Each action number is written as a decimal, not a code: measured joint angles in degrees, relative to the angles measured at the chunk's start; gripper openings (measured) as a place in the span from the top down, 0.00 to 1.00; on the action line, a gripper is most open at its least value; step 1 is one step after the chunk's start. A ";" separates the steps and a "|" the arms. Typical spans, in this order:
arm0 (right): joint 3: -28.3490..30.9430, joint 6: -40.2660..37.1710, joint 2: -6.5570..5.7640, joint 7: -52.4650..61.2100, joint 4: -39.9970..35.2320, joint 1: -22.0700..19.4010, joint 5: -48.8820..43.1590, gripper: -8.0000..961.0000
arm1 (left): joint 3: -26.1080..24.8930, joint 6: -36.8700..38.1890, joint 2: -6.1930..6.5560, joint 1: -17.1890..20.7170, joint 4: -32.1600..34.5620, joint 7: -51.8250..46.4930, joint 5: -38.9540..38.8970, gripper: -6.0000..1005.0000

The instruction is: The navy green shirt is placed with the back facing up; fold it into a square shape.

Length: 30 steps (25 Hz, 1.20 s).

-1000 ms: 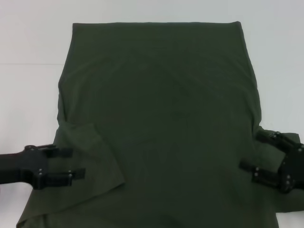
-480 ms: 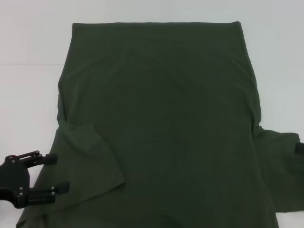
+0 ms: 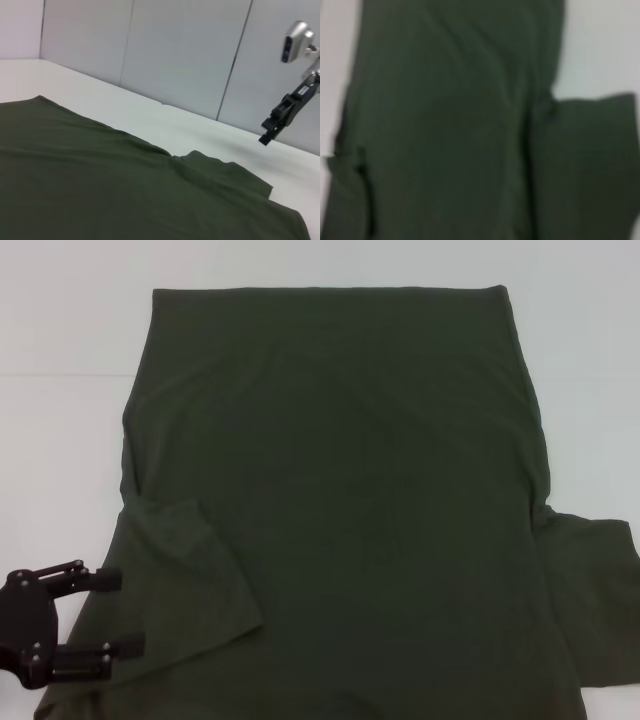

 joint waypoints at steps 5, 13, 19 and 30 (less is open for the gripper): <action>-0.62 0.35 0.37 2.13 0.60 4.82 -9.28 0.07 | -0.05 0.26 0.00 0.22 0.22 0.44 0.06 0.14; -5.96 7.29 0.42 5.72 6.23 6.76 -13.02 0.07 | -0.27 1.23 0.00 0.63 0.39 0.47 0.12 0.14; -6.45 12.32 -0.03 5.67 11.42 8.20 -13.32 0.07 | -0.13 1.31 -0.15 0.66 0.37 0.49 0.14 0.14; -8.90 19.82 -0.71 5.84 18.13 10.03 -13.56 0.07 | -0.18 1.44 -0.18 0.27 0.39 0.43 0.13 0.14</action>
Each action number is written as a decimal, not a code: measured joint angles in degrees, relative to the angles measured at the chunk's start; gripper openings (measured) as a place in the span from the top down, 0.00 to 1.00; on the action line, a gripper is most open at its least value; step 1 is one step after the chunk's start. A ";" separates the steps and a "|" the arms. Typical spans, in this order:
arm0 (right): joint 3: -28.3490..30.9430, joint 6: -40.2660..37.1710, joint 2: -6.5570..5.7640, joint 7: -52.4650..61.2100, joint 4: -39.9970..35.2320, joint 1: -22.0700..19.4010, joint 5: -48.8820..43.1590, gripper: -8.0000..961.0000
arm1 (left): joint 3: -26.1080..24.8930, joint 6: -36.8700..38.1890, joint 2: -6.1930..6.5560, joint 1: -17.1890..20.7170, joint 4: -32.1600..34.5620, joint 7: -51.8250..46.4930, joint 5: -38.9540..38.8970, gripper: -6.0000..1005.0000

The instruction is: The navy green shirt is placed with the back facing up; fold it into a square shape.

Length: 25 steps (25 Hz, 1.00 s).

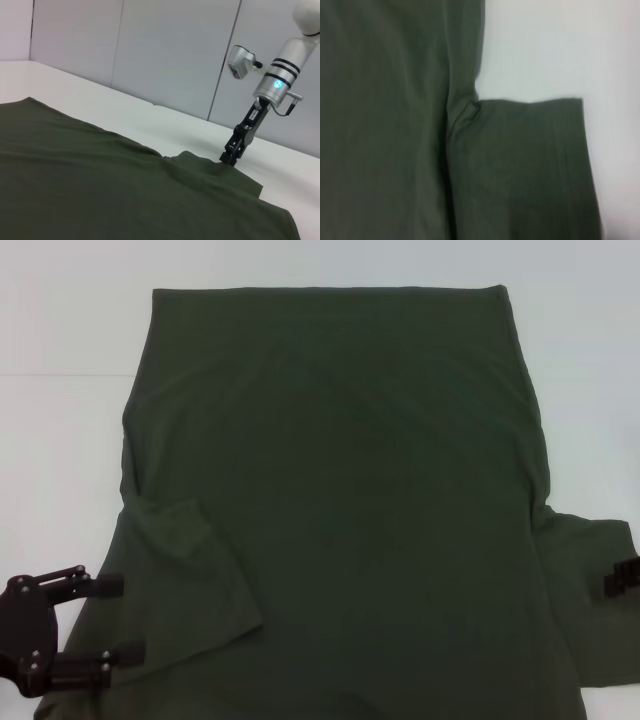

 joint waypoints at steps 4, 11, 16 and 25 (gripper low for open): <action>-0.57 0.66 0.01 0.02 0.53 0.19 0.00 0.07 | 0.12 0.02 0.00 -0.13 -0.02 -0.10 0.00 0.14; -0.79 1.04 0.31 -0.10 0.58 0.44 0.04 0.07 | 0.11 -0.05 0.00 -0.16 -0.01 -0.22 0.03 0.14; -0.88 1.10 0.58 -0.20 0.70 0.87 0.06 0.07 | -0.05 -0.04 0.00 -0.08 -0.03 -0.24 0.03 0.14; -1.05 1.00 0.68 -0.61 1.58 1.61 0.29 0.07 | -0.13 -0.05 0.00 -0.04 -0.16 -0.34 0.01 0.14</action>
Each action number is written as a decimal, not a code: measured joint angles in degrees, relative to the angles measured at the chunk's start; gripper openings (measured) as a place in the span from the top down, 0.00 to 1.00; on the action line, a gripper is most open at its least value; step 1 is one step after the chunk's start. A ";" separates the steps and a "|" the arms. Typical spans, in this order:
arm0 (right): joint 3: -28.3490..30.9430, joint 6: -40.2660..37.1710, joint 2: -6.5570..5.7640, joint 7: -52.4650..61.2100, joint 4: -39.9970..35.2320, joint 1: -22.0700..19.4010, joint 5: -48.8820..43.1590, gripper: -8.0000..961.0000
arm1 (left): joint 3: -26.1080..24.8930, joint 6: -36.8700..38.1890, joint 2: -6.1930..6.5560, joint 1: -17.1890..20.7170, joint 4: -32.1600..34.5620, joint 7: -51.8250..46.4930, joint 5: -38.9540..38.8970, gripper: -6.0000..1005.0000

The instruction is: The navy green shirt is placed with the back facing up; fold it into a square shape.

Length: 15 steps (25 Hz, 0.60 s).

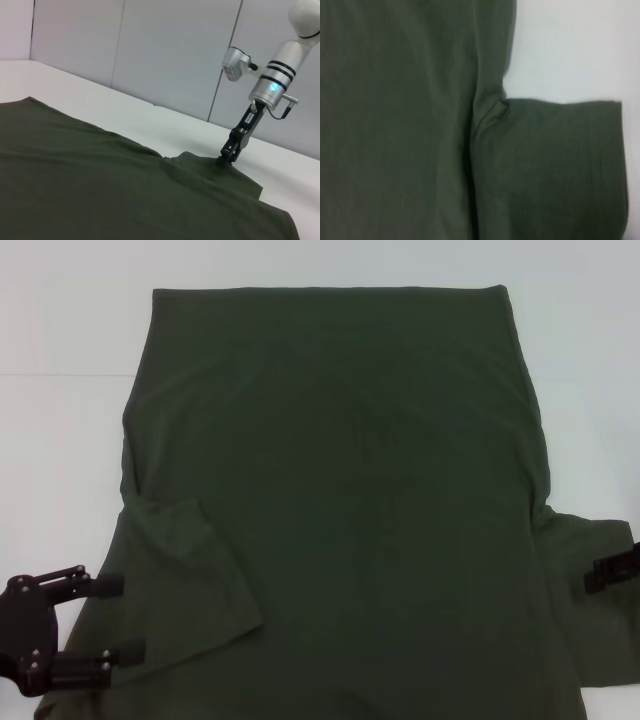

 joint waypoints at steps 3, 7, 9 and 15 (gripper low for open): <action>-0.25 -0.03 0.07 -0.20 -0.23 0.00 0.05 0.07 | 0.01 -0.01 -0.04 0.03 0.02 -0.01 -0.11 0.14; -1.40 -0.45 0.69 -1.51 -1.46 0.00 0.10 0.07 | 0.04 0.02 -0.07 0.20 0.10 -0.02 -0.22 0.14; -2.16 -0.56 0.79 -1.54 -1.62 0.11 0.05 0.14 | 0.05 0.03 -0.08 0.25 0.13 -0.03 -0.28 0.14; -3.32 -0.62 0.79 -1.12 -2.01 0.31 0.11 0.39 | 0.04 0.06 -0.09 0.35 0.16 -0.11 -0.42 0.14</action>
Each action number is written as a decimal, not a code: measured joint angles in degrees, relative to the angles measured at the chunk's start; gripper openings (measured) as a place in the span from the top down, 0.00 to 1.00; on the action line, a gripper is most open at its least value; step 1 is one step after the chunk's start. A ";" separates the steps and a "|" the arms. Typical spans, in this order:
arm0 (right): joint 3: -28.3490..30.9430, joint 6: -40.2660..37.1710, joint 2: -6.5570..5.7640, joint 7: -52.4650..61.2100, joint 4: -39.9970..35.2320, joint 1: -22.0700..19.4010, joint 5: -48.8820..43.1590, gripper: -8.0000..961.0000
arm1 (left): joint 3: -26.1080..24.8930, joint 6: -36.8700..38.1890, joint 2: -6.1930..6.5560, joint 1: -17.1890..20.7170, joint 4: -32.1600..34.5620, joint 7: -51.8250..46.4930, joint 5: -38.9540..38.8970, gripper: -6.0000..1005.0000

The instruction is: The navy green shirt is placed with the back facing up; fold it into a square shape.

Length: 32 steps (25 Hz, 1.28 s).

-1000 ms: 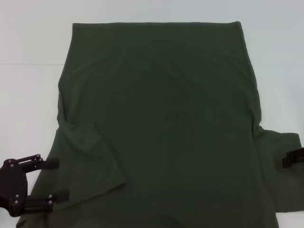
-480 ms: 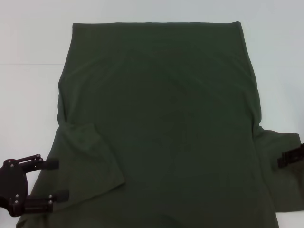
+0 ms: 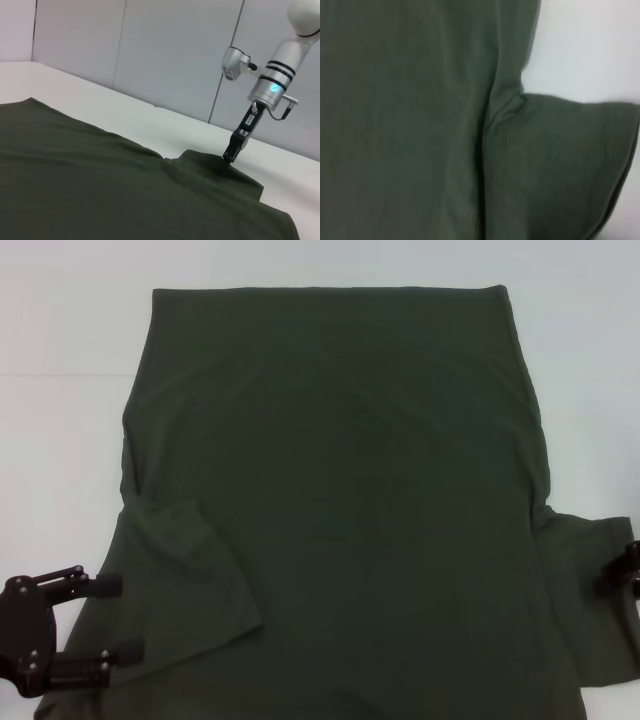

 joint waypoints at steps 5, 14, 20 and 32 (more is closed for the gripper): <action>-0.01 -0.31 -0.03 0.03 -0.25 0.05 0.00 0.56 | -0.07 0.02 0.00 0.00 0.00 0.00 -0.04 0.14; -0.16 -0.65 -0.26 -0.08 -0.28 0.12 -0.21 0.81 | -0.09 0.02 0.00 -0.04 0.00 0.00 -0.04 0.14; 0.23 -2.10 -0.50 -0.92 -1.92 0.03 0.14 0.96 | -0.18 0.03 0.03 -0.14 -0.05 -0.02 -0.04 0.14; 4.35 -9.16 -1.74 -3.27 -12.15 -1.67 2.11 0.96 | -0.86 0.11 0.00 0.35 -0.16 -0.24 -0.13 0.14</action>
